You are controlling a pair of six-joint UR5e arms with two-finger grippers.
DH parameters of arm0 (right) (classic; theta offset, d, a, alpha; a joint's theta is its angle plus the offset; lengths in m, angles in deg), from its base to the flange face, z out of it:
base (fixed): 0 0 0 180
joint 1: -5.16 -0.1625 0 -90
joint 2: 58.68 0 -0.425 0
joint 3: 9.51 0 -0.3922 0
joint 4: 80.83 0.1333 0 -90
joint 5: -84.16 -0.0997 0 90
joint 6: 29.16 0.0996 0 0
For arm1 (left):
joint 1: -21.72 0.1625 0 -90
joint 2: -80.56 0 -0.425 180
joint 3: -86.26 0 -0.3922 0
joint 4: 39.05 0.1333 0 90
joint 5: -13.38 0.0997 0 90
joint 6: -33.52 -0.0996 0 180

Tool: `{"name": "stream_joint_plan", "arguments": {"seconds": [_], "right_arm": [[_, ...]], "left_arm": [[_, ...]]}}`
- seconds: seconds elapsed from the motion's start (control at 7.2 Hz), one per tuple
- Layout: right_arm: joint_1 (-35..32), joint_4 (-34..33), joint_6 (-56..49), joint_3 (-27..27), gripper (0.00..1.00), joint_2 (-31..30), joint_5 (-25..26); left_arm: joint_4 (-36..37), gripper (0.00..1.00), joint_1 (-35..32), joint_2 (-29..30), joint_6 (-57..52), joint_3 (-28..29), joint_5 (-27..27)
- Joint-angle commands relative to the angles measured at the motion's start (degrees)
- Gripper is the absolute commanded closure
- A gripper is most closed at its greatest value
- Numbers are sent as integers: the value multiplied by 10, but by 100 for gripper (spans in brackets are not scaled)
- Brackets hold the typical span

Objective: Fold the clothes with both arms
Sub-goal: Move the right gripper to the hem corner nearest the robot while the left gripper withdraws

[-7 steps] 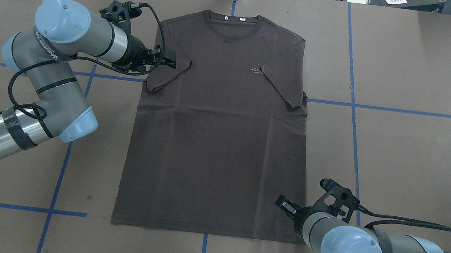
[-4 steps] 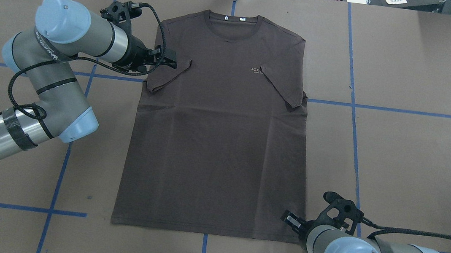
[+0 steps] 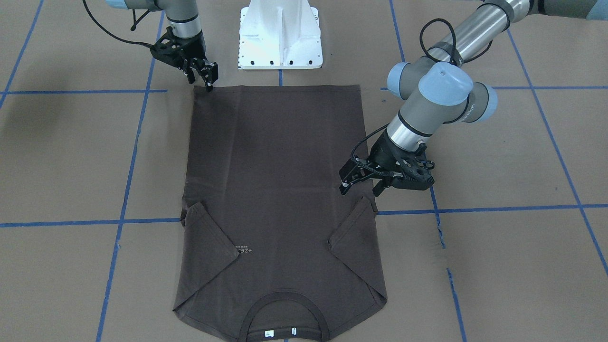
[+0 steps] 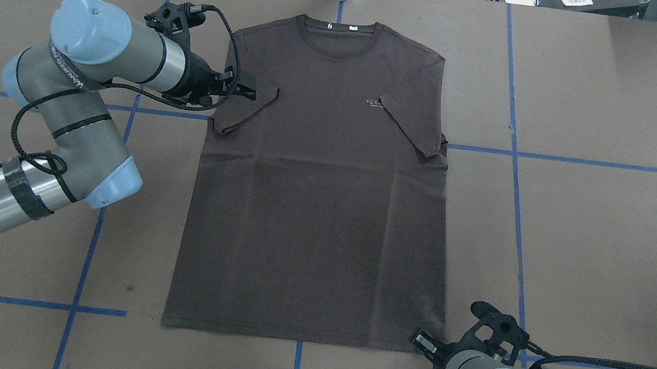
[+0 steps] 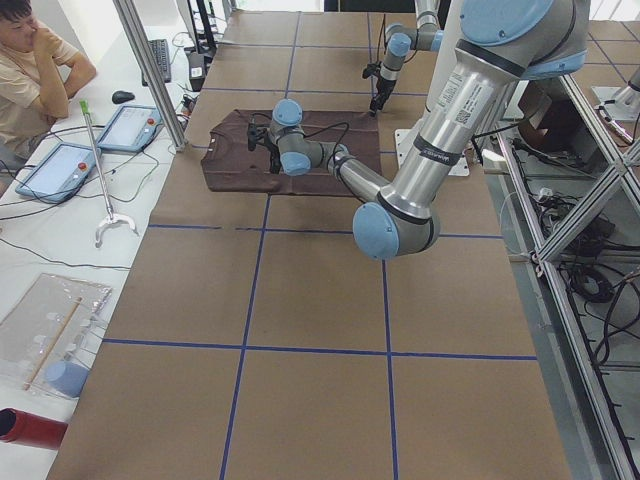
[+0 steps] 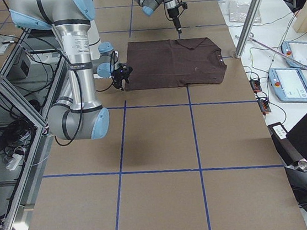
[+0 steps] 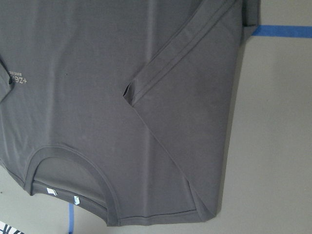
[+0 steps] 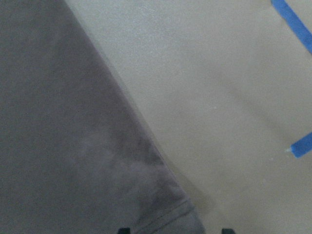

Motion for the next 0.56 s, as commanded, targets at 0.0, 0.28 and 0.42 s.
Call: {"name": "stream_joint_plan", "arguments": {"seconds": [0.0,0.28,0.42], "right_arm": [[0,0,1,1,51,-4,2],[0,-8,7,1,98,-12,4],[0,-10,9,1,100,-16,4]], "left_arm": [[0,0,0,0,0,-1,0],[-1,0,0,-1,0,0,2],[-1,0,-1,0,1,-3,0]]}}
